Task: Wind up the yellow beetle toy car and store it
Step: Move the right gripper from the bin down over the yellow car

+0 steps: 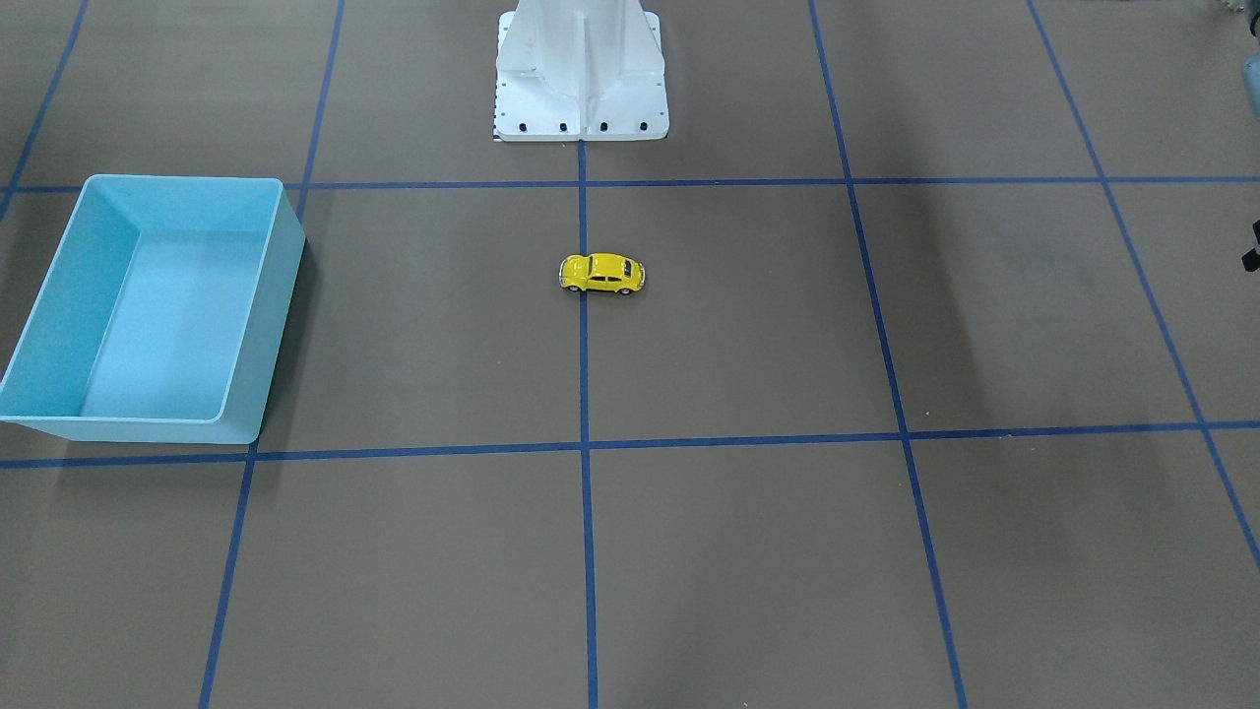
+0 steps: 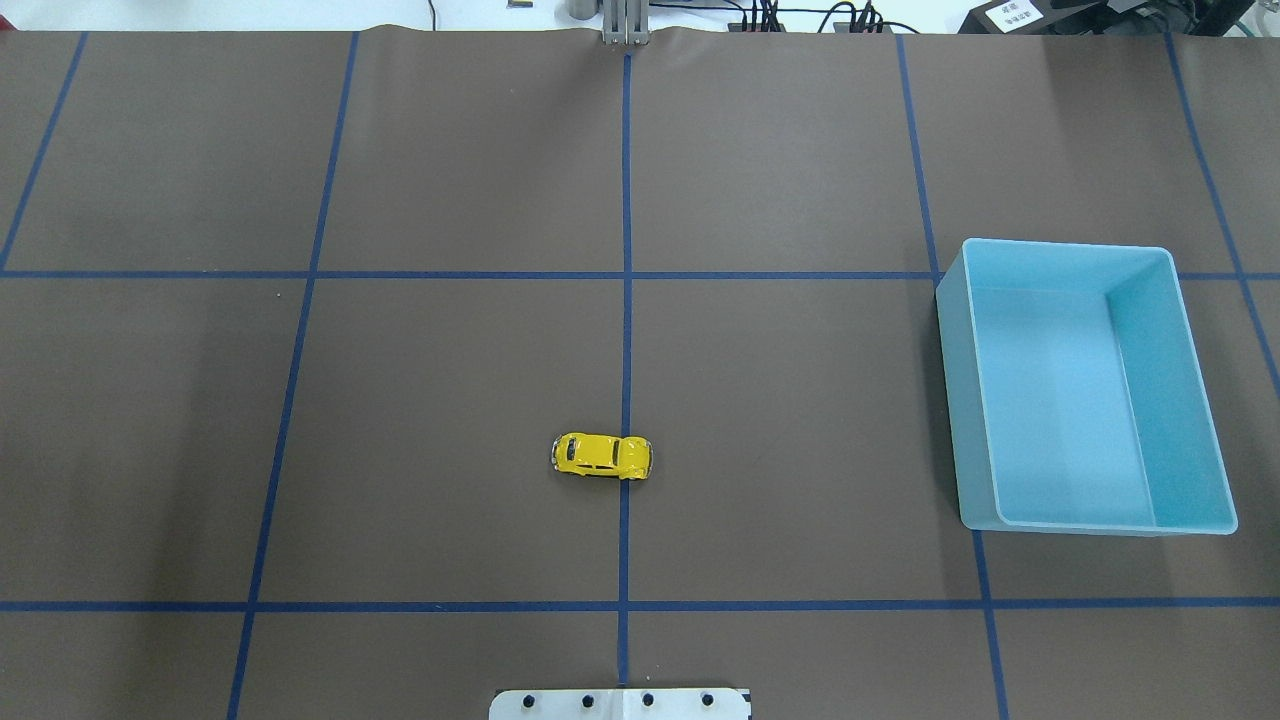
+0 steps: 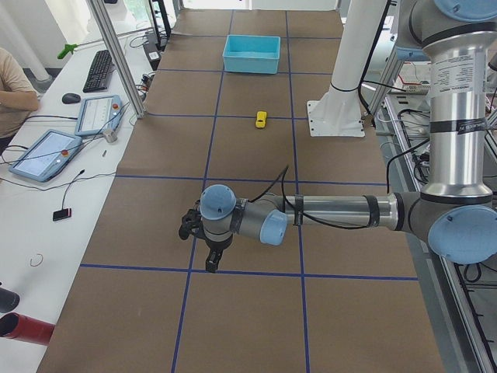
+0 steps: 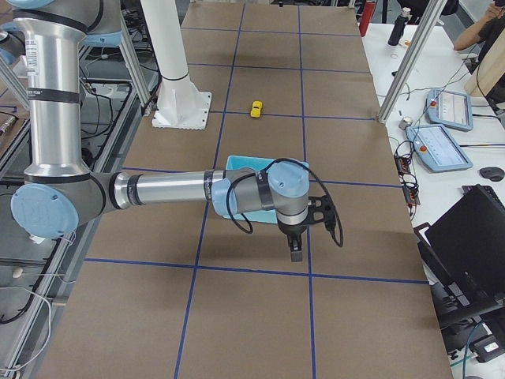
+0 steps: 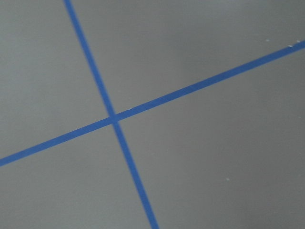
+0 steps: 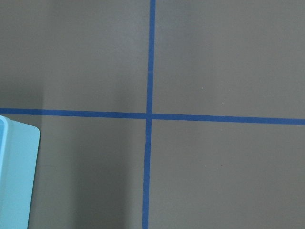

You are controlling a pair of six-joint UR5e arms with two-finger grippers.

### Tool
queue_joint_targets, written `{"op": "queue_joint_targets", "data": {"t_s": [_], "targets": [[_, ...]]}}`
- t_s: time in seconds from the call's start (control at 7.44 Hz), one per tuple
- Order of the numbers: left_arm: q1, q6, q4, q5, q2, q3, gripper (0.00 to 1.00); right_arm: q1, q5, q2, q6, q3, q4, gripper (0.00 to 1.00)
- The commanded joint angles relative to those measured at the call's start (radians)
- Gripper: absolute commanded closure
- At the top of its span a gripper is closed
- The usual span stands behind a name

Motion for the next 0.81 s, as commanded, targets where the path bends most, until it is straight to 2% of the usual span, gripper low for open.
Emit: {"op": "queue_joint_targets", "data": {"t_s": [0.0, 0.13, 0.27, 0.4, 0.54, 0.67], "targets": [[-0.048, -0.119, 0.009, -0.078, 0.036, -0.008, 0.00, -0.153, -0.007, 0.136, 0.007, 0.037, 0.004, 0.00], [-0.070, -0.124, 0.015, -0.075, 0.037, -0.017, 0.00, -0.254, -0.026, 0.226, 0.007, 0.047, 0.002, 0.00], [-0.085, -0.124, 0.073, -0.076, 0.037, -0.017, 0.00, -0.359, -0.046, 0.280, 0.007, 0.068, 0.002, 0.00], [-0.117, -0.121, 0.172, -0.075, 0.027, -0.035, 0.00, -0.505, -0.103, 0.314, 0.005, 0.114, 0.008, 0.00], [-0.119, -0.116, 0.188, -0.064, 0.028, -0.051, 0.00, -0.603, -0.112, 0.378, 0.004, 0.116, 0.015, 0.00], [-0.121, -0.118, 0.193, -0.063, 0.034, -0.051, 0.00, -0.672, -0.119, 0.404, 0.004, 0.105, 0.098, 0.00]]}}
